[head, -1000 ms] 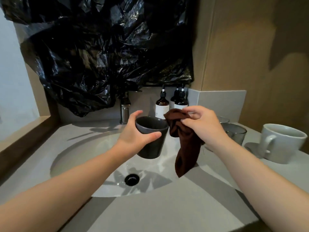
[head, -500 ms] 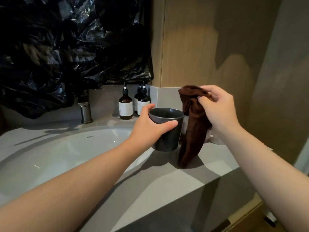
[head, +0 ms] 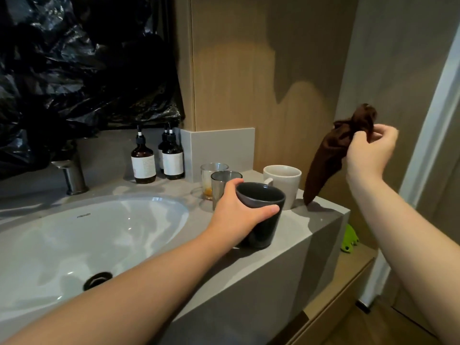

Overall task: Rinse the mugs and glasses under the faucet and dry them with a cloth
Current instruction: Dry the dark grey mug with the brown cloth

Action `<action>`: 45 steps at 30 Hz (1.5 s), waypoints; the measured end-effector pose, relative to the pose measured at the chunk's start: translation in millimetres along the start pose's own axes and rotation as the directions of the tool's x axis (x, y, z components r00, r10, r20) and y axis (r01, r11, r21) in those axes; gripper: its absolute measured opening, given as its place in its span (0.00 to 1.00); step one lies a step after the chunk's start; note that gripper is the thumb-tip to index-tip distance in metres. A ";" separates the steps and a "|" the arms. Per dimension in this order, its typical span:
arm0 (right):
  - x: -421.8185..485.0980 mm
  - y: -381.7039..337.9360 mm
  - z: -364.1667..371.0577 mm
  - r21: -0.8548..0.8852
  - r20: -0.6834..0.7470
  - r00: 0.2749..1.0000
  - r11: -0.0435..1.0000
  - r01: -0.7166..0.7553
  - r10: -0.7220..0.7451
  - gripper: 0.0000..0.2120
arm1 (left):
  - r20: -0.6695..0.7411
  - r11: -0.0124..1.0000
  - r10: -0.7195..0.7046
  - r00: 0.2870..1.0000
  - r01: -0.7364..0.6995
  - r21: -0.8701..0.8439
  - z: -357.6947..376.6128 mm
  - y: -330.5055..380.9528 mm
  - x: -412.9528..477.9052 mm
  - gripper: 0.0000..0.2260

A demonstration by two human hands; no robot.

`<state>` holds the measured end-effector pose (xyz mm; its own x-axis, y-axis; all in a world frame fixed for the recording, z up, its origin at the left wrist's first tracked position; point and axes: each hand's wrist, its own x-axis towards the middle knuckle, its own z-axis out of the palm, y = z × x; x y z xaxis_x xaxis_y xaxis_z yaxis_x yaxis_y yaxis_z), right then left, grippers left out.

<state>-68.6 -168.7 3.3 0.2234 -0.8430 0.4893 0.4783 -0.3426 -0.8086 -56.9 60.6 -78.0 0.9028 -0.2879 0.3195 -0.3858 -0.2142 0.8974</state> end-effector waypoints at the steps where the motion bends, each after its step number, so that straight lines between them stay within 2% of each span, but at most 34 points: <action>1: 3.8 8.1 -0.7 -0.018 -0.010 0.999 0.999 -0.030 0.030 0.08 | 0.000 1.000 0.001 1.000 -0.001 0.002 3.7 0.2 1.5 0.40; 3: 6.8 28.7 -4.7 -0.126 -0.012 0.995 0.987 -0.100 0.100 0.08 | -0.008 1.000 0.004 1.000 -0.004 0.003 10.7 -0.4 4.8 0.40; 5: 6.0 55.7 -13.3 -0.353 0.047 0.987 0.927 -0.127 0.153 0.07 | -0.011 1.000 0.015 1.000 -0.015 0.004 17.1 -1.0 7.2 0.41; 6: 3.0 67.0 -18.2 -0.497 0.127 0.974 0.862 -0.100 0.187 0.06 | -0.007 1.000 0.018 1.000 -0.018 0.006 19.3 -1.3 8.5 0.41; 8: -6.9 81.8 -26.0 -0.728 0.354 0.890 0.682 0.070 0.286 0.04 | 0.001 1.000 0.020 1.000 -0.020 0.007 22.0 -2.1 11.7 0.41; 9: -12.6 83.7 -28.3 -0.770 0.450 0.835 0.611 0.183 0.317 0.04 | 0.004 1.000 0.022 1.000 -0.022 0.007 22.6 -2.4 13.3 0.41; 12: -21.1 81.0 -27.9 -0.732 0.654 0.696 0.482 0.482 0.296 0.12 | 0.021 1.000 0.019 1.000 -0.019 0.006 22.3 -4.0 16.7 0.40; 14: -22.5 74.9 -25.3 -0.708 0.703 0.643 0.395 0.586 0.304 0.17 | 0.064 1.000 0.010 0.998 -0.010 -0.004 19.2 -5.3 18.5 0.41; 15: -24.0 70.5 -23.7 -0.692 0.717 0.641 0.391 0.607 0.273 0.18 | 0.099 1.000 0.006 0.995 -0.006 -0.005 16.4 -5.9 19.1 0.42; 16: -27.2 63.3 -22.0 -0.668 0.729 0.651 0.429 0.608 0.212 0.18 | 0.141 1.000 0.000 0.990 -0.001 0.001 12.8 -6.3 19.4 0.43; 18: -37.5 42.7 -17.0 -0.562 0.736 0.675 0.608 0.561 0.057 0.16 | 0.220 1.000 -0.011 0.975 0.006 0.025 5.3 -8.2 20.5 0.46; 19: -43.8 30.6 -13.2 -0.486 0.744 0.668 0.708 0.512 0.027 0.15 | 0.244 0.999 -0.017 0.970 0.007 0.038 2.1 -9.6 20.9 0.47; 20: -49.9 19.0 -9.0 -0.423 0.772 0.633 0.788 0.447 0.056 0.15 | 0.257 0.999 -0.021 0.966 0.009 0.047 -0.6 -11.1 20.8 0.49; 21: -56.3 8.5 -4.1 -0.395 0.818 0.562 0.833 0.386 0.127 0.16 | 0.263 0.999 -0.023 0.965 0.011 0.050 -2.7 -12.4 20.9 0.51; 23: -66.2 -3.1 5.4 -0.435 0.879 0.371 0.822 0.367 0.299 0.24 | 0.267 0.999 -0.024 0.963 0.012 0.046 -4.9 -13.6 20.3 0.52; 24: -69.3 -4.7 10.2 -0.459 0.883 0.302 0.794 0.400 0.358 0.28 | 0.262 0.999 -0.022 0.965 0.009 0.048 -5.4 -13.8 19.8 0.53; 25: -71.3 -4.9 14.5 -0.475 0.880 0.268 0.765 0.434 0.393 0.32 | 0.254 0.998 -0.019 0.967 0.005 0.055 -5.6 -13.5 19.0 0.53; 27: -72.6 -5.2 20.9 -0.489 0.872 0.269 0.741 0.461 0.408 0.36 | 0.238 0.998 -0.014 0.971 -0.002 0.067 -5.9 -12.4 17.4 0.54; 31: -71.9 -6.6 26.4 -0.473 0.880 0.294 0.739 0.480 0.372 0.36 | 0.238 0.999 -0.002 0.971 -0.010 0.049 -4.3 -12.5 15.5 0.53; 37: -73.6 -1.6 31.2 -0.486 0.870 0.361 0.706 0.515 0.335 0.36 | 0.247 0.999 0.033 0.969 -0.042 0.033 -2.7 -21.0 4.0 0.45; 39: -72.7 -0.1 31.7 -0.488 0.869 0.365 0.704 0.516 0.334 0.35 | 0.247 0.996 0.055 0.968 -0.072 0.062 -11.1 -21.9 -0.8 0.40; 43: -75.3 2.4 28.2 -0.490 0.868 0.356 0.709 0.507 0.345 0.33 | 0.027 0.969 0.132 0.991 -0.135 0.209 -37.7 -24.5 3.6 0.19; 45: -78.6 4.5 25.6 -0.473 0.873 0.375 0.728 0.496 0.311 0.32 | -0.059 0.966 0.120 0.991 -0.103 0.238 -45.0 -28.1 8.4 0.14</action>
<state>-62.2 -93.4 -30.4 0.9743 -0.0603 0.2169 0.0579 -0.8638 -0.5006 -29.9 106.2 -86.8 0.8597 -0.2563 0.4418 -0.5104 -0.3994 0.7615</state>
